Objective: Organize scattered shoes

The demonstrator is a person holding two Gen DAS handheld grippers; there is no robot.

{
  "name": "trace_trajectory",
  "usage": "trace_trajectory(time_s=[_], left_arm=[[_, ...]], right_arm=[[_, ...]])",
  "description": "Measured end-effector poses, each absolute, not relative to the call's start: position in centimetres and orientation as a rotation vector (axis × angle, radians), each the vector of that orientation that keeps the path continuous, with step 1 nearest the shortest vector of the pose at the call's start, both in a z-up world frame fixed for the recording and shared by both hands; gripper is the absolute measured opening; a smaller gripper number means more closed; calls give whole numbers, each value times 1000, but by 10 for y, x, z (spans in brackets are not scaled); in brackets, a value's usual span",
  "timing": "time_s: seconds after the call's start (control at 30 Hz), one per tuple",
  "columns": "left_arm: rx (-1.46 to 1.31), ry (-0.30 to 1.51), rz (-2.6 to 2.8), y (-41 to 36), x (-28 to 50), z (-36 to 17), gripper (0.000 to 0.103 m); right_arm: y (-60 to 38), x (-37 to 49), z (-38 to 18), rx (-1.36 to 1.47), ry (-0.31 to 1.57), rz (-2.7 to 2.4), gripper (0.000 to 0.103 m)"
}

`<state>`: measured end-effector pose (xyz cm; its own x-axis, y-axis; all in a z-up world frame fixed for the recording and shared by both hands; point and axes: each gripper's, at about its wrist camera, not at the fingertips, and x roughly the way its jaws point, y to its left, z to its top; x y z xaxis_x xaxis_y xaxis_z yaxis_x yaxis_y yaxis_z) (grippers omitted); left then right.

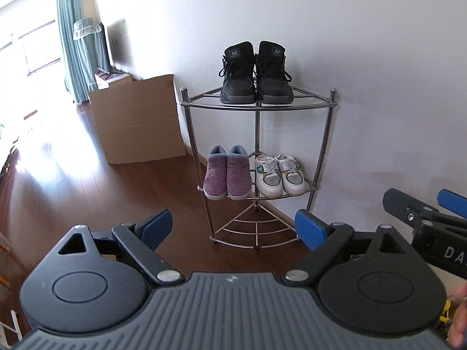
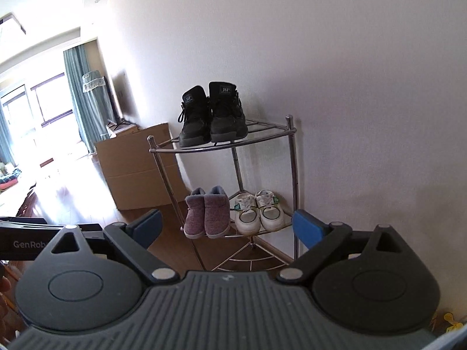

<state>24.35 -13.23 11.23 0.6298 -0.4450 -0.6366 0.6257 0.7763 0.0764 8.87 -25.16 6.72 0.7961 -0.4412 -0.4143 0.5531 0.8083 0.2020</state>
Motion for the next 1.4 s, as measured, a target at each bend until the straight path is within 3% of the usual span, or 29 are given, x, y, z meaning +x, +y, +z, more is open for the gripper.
trace_trajectory(time_s=[0.63,0.8,0.93,1.1,1.2,1.23,1.4], left_arm=[[327,719,-664,-134,265,84,94],[359,761,-624,-112,279,20,98],[399,869,-595,-89,284,-65,98],[449,1126,-549,-48,284,-214,97],[527,1184,-552,-31,278,-279,97],[551,1190,-560,-27,276,-296,97],[626,1214,-633,-2,281,-403,97]], right_arm=[[-246,98,50,353,439,-605,95],[-257,94,10,372,503,-585,94],[-265,90,-85,428,703,-590,93],[-244,88,-245,448,1020,-521,86],[-211,100,-341,329,1194,-396,83],[-207,103,-351,310,1212,-380,83],[-163,145,-510,92,1354,-152,83]])
